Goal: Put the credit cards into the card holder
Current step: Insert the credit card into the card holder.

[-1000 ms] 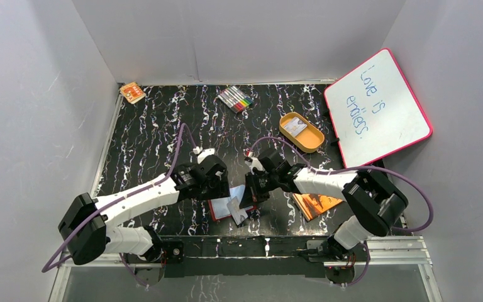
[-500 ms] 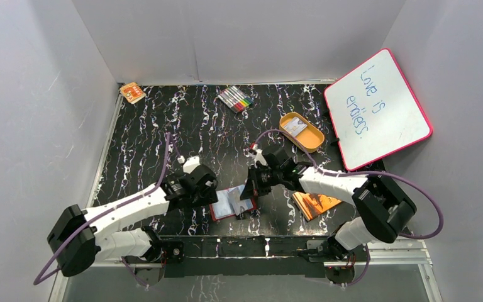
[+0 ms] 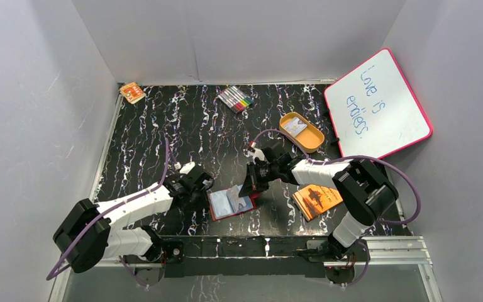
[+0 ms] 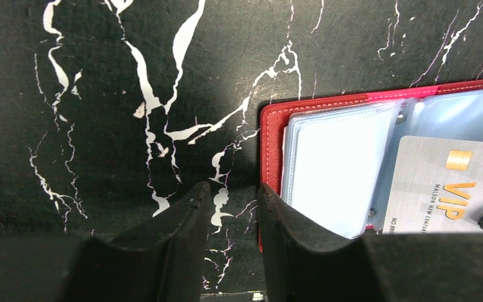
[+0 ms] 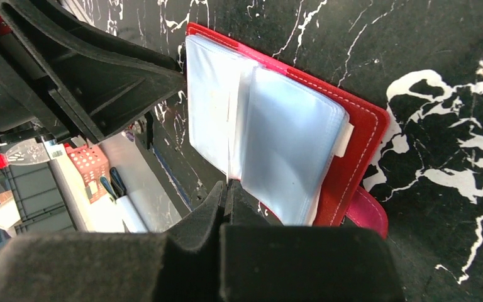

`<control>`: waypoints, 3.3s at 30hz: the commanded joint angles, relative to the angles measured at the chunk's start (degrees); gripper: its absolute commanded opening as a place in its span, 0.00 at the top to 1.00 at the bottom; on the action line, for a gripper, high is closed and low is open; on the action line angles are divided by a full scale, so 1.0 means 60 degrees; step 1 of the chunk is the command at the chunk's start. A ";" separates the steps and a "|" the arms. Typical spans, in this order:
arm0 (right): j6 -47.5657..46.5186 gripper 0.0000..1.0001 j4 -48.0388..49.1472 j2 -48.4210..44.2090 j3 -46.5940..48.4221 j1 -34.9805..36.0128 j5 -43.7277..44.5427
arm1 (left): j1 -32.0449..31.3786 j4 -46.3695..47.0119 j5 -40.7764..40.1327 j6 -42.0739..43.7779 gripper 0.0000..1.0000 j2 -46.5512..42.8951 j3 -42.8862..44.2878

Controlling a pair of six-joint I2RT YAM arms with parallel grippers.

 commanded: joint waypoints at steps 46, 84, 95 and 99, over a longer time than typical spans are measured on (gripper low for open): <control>0.0841 1.00 0.0990 0.0285 -0.0462 -0.0163 -0.0137 | 0.0072 0.0484 0.0320 0.0734 0.78 0.0992 -0.0098; 0.1604 1.00 0.2573 0.1082 -0.0790 0.0075 0.0157 | 0.0068 0.0764 0.0743 0.0626 0.80 0.1168 -0.0281; 0.1658 1.00 0.2630 0.1223 -0.0849 0.0286 0.0104 | 0.0067 0.0815 0.0805 0.0638 0.81 0.1211 -0.0245; 0.1759 1.00 0.2637 0.1250 -0.0827 0.0436 0.0261 | 0.0068 0.0854 0.0874 0.0646 0.82 0.1248 -0.0259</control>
